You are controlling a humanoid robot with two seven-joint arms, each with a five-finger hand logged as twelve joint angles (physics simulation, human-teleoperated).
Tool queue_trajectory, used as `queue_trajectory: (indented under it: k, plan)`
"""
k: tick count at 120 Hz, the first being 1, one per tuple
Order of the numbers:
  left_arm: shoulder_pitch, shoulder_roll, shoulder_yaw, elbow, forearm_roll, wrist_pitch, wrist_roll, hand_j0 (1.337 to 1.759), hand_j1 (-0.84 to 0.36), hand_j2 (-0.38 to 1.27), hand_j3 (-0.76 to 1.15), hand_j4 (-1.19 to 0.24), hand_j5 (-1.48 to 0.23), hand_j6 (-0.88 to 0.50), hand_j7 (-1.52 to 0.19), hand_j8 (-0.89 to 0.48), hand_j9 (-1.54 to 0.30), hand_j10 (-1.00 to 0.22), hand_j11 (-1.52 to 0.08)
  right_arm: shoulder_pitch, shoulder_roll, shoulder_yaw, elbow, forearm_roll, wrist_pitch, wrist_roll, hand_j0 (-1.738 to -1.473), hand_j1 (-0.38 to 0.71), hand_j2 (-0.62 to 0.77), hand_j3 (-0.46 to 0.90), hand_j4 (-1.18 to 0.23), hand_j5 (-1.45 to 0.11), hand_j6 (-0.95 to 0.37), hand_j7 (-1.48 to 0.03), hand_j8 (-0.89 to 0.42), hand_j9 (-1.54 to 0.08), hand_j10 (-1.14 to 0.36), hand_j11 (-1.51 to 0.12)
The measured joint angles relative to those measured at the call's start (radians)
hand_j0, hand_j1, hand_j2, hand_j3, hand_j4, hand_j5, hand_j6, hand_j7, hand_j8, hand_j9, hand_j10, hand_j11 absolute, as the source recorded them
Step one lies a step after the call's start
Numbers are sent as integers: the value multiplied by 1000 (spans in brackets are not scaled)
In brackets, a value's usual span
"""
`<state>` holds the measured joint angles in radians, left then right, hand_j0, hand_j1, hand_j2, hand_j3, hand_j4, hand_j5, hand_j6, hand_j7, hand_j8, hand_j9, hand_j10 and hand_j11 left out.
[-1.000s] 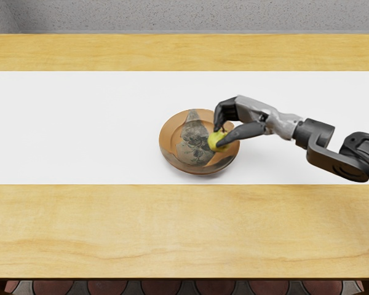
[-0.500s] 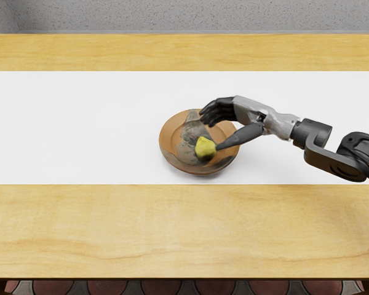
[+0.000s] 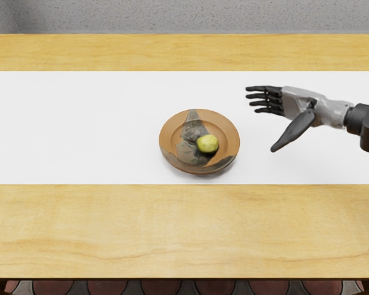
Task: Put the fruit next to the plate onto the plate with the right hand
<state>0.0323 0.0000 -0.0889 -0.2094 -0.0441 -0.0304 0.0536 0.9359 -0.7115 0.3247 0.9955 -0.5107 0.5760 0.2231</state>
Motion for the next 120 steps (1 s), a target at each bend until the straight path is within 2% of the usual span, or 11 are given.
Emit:
queue_trajectory:
  k: [28,120]
  plan:
    - [11,0,8,-1,2,-1,2,1658,349,0,0,0,0,0,0,0,0,0,0,-3,-89,8,-3,20,31,-10,-1658,-298,-2,0,-47,-59,-48,-59,-46,-59,-45,-59]
    - [11,0,7,-1,3,0,3,1658,349,0,0,0,0,0,0,0,0,0,0,-4,-94,9,-9,23,35,-11,-1658,-324,-2,0,-25,-30,-25,-30,-25,-30,-24,-30]
